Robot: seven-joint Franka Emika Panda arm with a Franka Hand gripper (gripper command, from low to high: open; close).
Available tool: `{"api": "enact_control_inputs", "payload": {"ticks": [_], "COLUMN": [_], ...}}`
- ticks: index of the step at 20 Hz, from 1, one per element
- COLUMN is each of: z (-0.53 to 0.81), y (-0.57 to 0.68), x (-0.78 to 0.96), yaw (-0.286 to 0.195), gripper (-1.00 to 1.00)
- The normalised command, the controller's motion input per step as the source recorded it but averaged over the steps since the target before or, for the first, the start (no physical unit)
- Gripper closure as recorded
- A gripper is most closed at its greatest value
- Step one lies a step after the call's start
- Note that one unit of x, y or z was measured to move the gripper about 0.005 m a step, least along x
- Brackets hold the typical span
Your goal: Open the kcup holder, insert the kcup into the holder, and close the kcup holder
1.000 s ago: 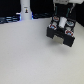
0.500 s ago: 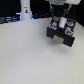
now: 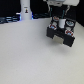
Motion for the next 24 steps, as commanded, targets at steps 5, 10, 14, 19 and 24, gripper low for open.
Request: {"api": "enact_control_inputs", "payload": {"ticks": [5,10,14,19,24], "z": [-0.01,0.23,0.37,0.11,-0.03], "y": [-0.09,-0.10,0.12,-0.05,-0.11], "x": [0.02,0.47,0.48,0.51,0.59], "yaw": [0.005,0.051,0.041,0.023,-0.006], "gripper": [1.00,-1.00,1.00,-1.00,-1.00]}}
